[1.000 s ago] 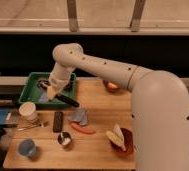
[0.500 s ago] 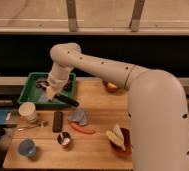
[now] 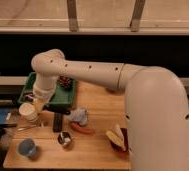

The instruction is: Place brush in plastic cup

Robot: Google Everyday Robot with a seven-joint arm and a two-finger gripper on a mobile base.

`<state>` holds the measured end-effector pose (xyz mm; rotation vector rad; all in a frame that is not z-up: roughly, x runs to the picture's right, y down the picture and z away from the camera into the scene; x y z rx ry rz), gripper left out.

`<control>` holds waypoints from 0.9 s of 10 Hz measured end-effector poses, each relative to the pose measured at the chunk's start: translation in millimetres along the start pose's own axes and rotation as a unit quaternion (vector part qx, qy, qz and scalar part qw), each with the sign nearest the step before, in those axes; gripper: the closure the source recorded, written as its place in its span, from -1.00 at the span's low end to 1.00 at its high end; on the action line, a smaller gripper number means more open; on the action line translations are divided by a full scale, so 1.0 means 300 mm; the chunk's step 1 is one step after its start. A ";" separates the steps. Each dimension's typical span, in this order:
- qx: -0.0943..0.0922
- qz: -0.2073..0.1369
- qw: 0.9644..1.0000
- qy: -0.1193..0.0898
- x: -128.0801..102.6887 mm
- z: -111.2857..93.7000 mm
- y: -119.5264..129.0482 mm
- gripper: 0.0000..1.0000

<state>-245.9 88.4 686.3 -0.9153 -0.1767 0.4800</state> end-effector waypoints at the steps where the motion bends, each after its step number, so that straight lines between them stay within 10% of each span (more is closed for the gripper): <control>1: -0.004 -0.011 1.000 0.009 0.002 0.023 0.036 1.00; 3: -0.019 -0.043 0.998 0.038 0.000 0.083 0.108 1.00; 6: -0.059 -0.143 0.981 0.116 0.032 0.163 0.225 1.00; 9: -0.068 -0.164 0.976 0.130 0.041 0.172 0.243 1.00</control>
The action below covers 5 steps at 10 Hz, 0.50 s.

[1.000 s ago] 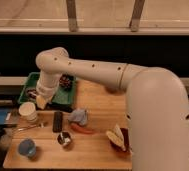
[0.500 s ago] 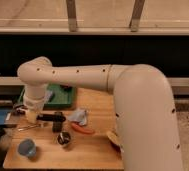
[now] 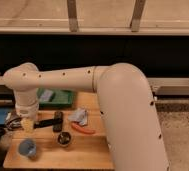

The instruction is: Place brush in plastic cup

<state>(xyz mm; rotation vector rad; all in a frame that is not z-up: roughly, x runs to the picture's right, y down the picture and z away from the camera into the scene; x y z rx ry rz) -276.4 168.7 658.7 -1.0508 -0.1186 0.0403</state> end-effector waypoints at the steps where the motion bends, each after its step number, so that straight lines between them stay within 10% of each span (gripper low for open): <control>1: 0.000 0.002 1.000 0.000 0.006 -0.001 -0.003 1.00; 5: -0.014 0.006 1.000 0.010 -0.003 0.041 0.017 1.00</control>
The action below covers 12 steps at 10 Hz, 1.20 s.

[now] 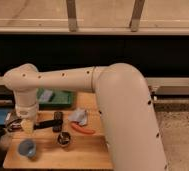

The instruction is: Place brush in plastic cup

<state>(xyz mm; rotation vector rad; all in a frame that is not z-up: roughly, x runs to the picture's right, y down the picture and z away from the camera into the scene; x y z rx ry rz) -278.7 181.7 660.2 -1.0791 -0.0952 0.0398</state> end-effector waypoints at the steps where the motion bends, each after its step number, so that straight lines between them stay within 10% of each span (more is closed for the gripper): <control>1: -0.005 0.001 1.000 0.001 -0.005 0.016 0.013 1.00; 12: -0.068 0.046 0.997 0.012 0.070 0.185 0.093 1.00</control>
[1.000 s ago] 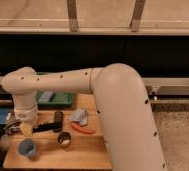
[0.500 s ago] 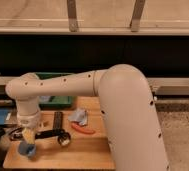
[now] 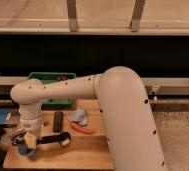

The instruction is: Place brush in plastic cup

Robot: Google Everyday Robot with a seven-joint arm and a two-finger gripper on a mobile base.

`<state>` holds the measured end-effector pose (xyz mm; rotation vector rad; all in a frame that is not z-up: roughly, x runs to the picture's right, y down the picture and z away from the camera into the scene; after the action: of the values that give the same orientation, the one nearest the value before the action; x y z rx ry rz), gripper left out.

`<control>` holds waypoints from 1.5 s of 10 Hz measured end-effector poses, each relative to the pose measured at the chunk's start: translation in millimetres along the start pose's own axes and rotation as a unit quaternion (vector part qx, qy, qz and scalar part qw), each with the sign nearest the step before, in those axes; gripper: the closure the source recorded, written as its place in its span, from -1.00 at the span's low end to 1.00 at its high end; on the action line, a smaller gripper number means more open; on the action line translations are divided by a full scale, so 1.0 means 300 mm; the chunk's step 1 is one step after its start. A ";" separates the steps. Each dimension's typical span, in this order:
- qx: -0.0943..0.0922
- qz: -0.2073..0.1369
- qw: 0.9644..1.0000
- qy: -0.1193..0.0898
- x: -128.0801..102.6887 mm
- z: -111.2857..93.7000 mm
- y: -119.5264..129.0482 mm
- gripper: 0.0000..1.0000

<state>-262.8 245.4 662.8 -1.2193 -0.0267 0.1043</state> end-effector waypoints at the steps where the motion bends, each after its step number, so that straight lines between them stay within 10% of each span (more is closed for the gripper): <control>1: -0.003 0.001 1.000 -0.001 0.007 0.007 0.002 1.00; 9: 0.017 0.013 1.000 -0.004 0.054 -0.031 0.012 1.00; 15: 0.047 -0.059 0.996 0.046 0.058 -0.035 -0.028 1.00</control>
<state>-244.0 234.3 666.3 -1.1245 -0.0139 -0.0526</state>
